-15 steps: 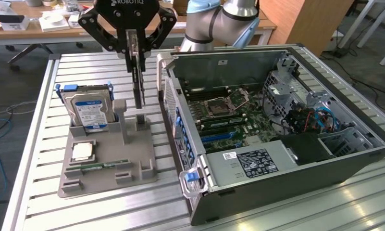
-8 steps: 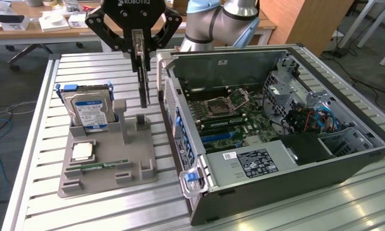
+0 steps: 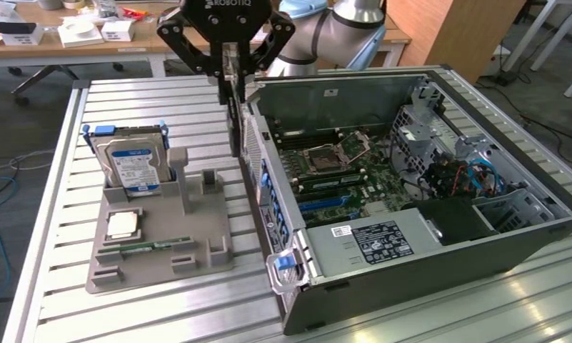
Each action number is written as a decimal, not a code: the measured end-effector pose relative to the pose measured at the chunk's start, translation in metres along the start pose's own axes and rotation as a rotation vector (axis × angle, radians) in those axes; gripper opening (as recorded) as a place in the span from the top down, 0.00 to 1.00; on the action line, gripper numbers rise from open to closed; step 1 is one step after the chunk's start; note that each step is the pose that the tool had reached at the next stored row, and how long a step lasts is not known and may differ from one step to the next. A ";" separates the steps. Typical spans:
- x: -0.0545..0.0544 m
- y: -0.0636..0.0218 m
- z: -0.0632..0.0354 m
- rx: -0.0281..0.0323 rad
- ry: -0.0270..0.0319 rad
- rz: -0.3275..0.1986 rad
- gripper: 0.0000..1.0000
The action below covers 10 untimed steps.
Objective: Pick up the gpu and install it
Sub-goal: 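Pick up the gpu and move the gpu toward the slot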
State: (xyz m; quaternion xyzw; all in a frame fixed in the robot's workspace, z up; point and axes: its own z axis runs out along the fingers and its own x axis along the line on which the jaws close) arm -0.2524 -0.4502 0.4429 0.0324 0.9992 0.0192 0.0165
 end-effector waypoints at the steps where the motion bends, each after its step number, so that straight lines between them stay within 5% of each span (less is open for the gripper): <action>1: -0.004 0.0002 0.0001 -0.0006 0.0001 0.000 0.75; 10: -0.037 0.0026 0.0012 -0.0063 0.0003 0.000 0.75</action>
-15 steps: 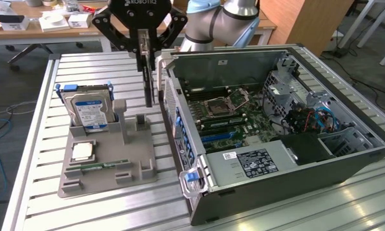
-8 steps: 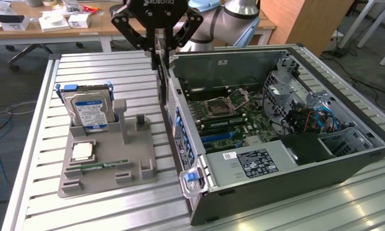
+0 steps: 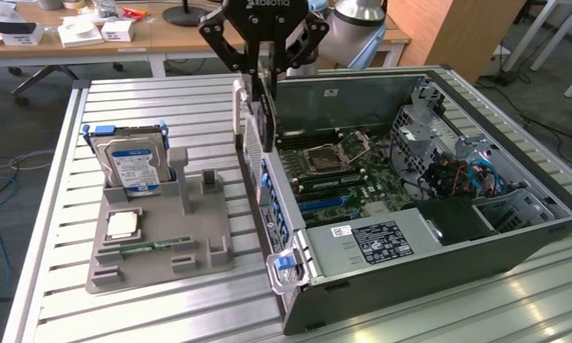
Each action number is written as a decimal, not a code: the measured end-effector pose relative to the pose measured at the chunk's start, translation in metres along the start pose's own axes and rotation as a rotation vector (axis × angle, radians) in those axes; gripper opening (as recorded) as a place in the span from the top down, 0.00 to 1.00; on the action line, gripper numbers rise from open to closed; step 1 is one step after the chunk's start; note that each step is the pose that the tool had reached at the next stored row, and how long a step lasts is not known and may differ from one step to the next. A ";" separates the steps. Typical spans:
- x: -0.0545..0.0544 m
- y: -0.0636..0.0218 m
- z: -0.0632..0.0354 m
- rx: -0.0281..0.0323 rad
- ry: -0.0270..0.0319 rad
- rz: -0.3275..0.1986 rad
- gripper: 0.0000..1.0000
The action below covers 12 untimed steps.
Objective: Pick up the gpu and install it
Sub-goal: 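Pick up the gpu and move the gpu toward the slot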
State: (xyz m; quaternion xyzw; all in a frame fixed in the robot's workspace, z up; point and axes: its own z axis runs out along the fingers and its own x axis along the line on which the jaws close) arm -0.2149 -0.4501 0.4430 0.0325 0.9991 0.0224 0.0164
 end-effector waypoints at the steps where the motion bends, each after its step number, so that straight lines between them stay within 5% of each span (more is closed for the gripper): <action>1: -0.004 0.0002 0.0001 -0.0007 0.0001 0.000 0.75; 12: -0.045 0.0035 0.0016 -0.0086 0.0006 0.000 0.75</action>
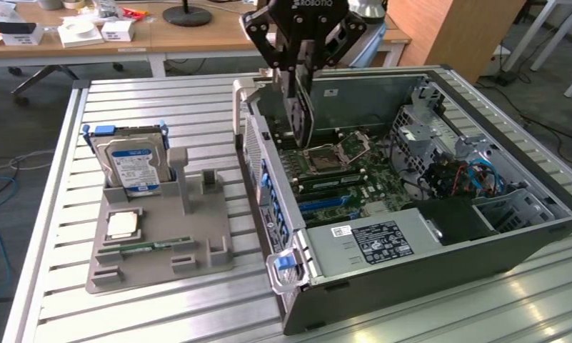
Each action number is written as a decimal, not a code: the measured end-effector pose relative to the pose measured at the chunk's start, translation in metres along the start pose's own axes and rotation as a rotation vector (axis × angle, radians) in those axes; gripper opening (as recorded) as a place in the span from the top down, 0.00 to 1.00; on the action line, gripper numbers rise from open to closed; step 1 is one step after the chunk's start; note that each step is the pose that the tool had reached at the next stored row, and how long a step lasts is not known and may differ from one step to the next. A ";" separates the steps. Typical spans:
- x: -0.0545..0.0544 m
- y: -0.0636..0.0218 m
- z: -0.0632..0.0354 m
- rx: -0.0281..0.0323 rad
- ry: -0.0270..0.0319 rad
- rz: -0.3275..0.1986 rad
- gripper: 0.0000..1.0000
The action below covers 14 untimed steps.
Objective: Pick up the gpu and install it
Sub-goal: 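Pick up the gpu and move the gpu toward the slot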
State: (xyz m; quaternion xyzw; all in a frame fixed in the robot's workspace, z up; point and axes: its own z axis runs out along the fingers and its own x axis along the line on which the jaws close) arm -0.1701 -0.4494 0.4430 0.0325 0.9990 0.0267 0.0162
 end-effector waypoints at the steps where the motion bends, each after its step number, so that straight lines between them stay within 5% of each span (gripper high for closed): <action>1: -0.004 0.0003 0.0001 -0.0007 0.0000 0.000 0.75; 14: -0.053 0.0039 0.0018 -0.0076 0.0005 0.000 0.75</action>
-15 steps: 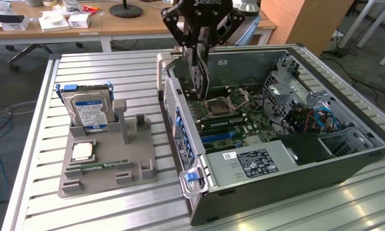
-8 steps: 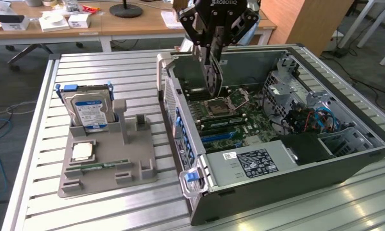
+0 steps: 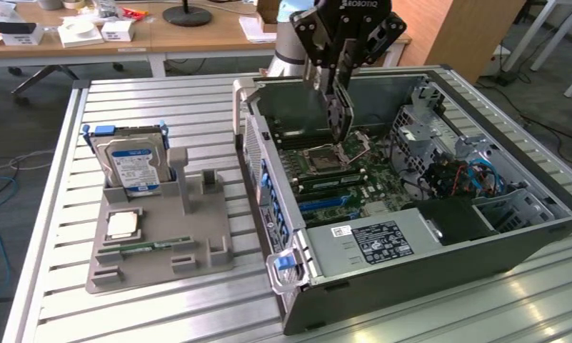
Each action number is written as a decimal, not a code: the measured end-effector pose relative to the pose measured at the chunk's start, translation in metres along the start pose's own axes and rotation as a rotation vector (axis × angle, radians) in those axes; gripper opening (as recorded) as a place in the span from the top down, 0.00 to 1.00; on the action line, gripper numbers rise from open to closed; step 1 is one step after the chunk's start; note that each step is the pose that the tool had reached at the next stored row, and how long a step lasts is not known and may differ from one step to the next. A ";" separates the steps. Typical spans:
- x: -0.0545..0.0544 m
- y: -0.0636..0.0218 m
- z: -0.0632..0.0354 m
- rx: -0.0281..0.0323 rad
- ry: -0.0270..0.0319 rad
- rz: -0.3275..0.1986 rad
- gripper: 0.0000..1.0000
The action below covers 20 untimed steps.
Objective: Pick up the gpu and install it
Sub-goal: 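Pick up the gpu and move the gpu toward the slot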
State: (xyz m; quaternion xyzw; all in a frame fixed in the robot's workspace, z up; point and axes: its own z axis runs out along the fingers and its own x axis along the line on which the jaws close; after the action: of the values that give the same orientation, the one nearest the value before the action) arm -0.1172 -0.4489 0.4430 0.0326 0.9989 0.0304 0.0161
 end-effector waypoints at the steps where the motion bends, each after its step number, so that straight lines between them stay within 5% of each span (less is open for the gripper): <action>1: -0.004 0.0003 0.0001 -0.0004 0.0001 0.000 0.75; 20: -0.074 0.0050 0.0025 -0.0127 0.0010 -0.002 0.75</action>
State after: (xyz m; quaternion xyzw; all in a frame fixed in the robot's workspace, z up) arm -0.0429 -0.4487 0.4430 0.0316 0.9987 0.0368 0.0158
